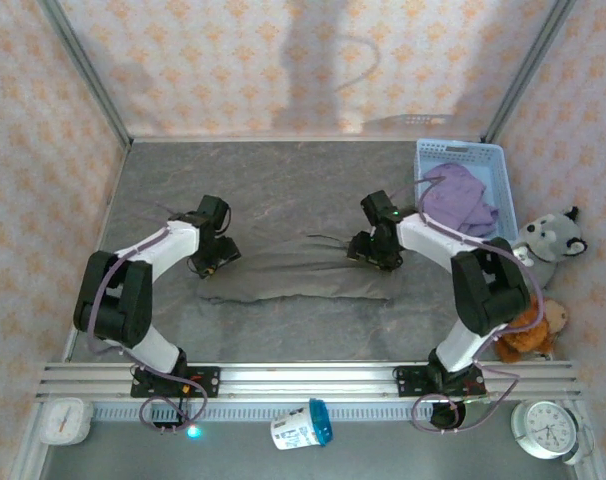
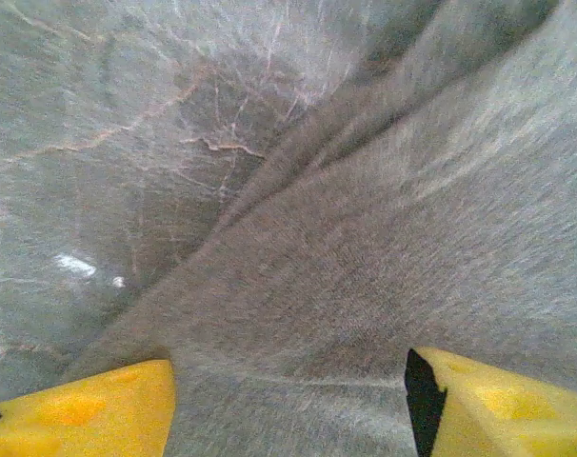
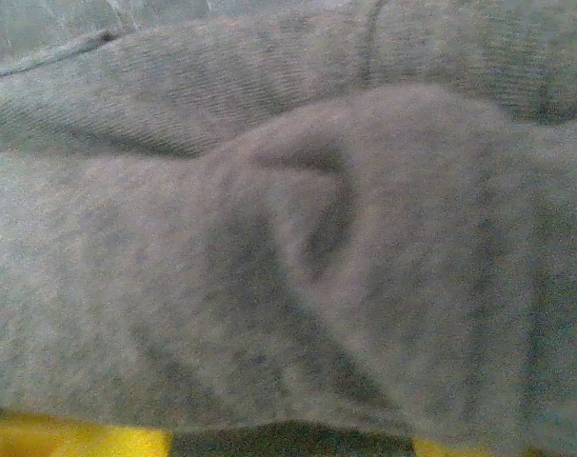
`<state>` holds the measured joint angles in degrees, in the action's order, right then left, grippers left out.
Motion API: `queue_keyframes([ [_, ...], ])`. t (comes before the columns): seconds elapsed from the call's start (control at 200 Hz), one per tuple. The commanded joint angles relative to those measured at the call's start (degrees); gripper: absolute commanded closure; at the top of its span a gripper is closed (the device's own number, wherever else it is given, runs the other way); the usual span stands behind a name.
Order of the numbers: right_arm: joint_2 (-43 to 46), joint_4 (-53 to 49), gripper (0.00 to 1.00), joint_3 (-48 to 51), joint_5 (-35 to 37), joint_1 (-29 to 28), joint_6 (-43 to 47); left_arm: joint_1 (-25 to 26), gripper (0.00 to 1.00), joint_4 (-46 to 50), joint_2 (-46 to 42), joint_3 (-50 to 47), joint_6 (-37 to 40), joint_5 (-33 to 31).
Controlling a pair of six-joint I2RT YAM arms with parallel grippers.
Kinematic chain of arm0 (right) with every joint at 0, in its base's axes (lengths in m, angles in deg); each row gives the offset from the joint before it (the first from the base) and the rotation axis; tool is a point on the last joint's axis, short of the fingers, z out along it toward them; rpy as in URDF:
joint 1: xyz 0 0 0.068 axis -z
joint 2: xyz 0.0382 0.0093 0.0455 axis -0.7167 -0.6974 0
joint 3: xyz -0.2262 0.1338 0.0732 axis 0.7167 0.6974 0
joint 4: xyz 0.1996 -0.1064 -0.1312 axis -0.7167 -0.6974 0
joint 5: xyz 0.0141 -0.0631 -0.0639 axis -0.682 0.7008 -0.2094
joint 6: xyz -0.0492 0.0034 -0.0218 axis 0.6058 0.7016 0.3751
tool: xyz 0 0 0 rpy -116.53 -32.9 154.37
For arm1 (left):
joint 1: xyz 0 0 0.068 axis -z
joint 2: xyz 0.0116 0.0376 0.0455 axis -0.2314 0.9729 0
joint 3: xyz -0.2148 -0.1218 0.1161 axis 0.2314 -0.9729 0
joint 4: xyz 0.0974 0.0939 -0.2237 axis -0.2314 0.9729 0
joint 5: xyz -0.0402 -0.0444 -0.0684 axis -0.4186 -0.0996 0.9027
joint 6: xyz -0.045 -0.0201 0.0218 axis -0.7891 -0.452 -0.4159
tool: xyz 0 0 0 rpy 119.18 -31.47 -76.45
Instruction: Fold and stack the mixed laundry pile
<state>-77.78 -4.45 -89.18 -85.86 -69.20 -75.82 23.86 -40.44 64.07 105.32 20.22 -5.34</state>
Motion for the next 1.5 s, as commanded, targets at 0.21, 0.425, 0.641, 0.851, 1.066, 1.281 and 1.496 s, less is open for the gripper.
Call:
queue_keyframes([
  [0.21,12.9,-11.8,0.01,-5.2,5.4,3.0,1.3,2.5,0.40,2.4,-1.0,14.8,4.8,2.4],
  [0.425,18.5,-8.8,0.01,4.7,3.4,6.6,-4.1,12.9,0.63,-2.1,1.5,14.2,2.8,3.7],
  [0.641,24.4,-1.8,0.01,14.4,1.5,7.2,-9.0,22.0,0.81,-3.9,8.5,16.5,4.2,3.2],
  [0.851,19.7,6.0,0.01,16.9,-0.2,7.4,0.9,23.5,0.87,-3.6,15.6,17.9,4.4,4.6],
  [1.066,11.3,8.5,0.00,14.4,4.4,4.1,4.6,23.5,0.87,-2.1,20.2,18.2,5.5,3.2],
  [1.281,0.6,9.1,0.17,10.7,5.9,-0.9,4.5,23.5,0.88,-3.6,22.7,16.5,3.8,2.3],
  [1.496,-1.9,7.6,0.67,10.0,6.8,-1.1,3.7,23.5,0.88,-4.2,24.8,15.0,2.6,1.9],
])
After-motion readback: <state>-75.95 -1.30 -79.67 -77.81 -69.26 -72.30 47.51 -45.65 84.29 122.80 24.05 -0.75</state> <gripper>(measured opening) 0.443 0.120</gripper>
